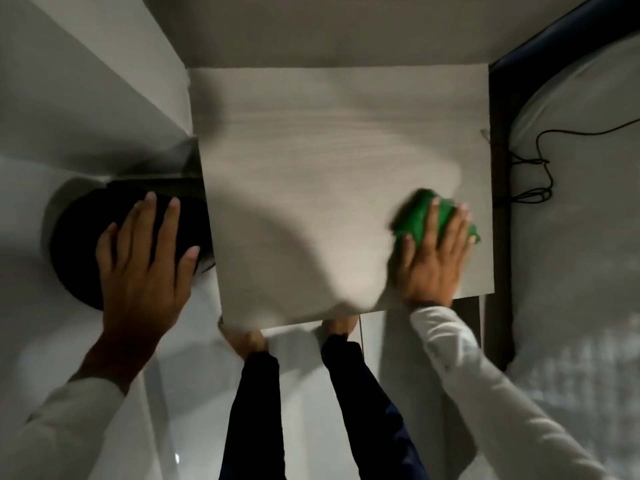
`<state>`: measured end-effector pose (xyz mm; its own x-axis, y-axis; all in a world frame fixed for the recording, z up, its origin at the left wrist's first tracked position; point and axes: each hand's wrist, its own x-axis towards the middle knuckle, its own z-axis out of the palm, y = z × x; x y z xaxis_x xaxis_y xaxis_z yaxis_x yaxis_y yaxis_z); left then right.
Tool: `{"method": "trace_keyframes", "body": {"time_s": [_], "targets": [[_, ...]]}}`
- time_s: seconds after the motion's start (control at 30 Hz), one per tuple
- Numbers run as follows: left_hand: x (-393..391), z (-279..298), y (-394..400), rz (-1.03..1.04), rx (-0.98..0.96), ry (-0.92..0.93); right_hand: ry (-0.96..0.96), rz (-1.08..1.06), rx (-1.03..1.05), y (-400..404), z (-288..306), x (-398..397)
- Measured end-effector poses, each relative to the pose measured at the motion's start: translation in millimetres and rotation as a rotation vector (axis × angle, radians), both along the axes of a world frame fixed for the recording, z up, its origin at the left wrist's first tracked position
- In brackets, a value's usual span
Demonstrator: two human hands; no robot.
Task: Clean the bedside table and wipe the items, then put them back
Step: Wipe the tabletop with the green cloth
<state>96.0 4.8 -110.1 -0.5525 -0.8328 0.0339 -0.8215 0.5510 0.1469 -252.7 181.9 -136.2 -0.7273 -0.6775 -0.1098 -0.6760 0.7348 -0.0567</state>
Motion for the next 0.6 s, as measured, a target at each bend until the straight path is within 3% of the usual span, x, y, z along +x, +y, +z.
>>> {"method": "trace_keyframes", "body": {"time_s": [0.13,0.2,0.4,0.5,0.6], "targets": [[-12,-1,-26,0.027,-0.053,-0.004,0.074,-0.368,-0.019,-36,-2,-43],[-7,0,-37,0.03,-0.079,0.002,0.1,-0.429,-0.042,-71,-7,-37],[40,-2,-55,0.0,-0.163,-0.039,0.063,-0.131,-0.142,-203,-15,11],[57,0,-58,0.026,-0.115,-0.075,0.072,-0.099,-0.218,-248,-10,61],[66,4,-54,0.008,-0.107,-0.085,-0.017,0.208,-0.269,-243,-7,128]]}}
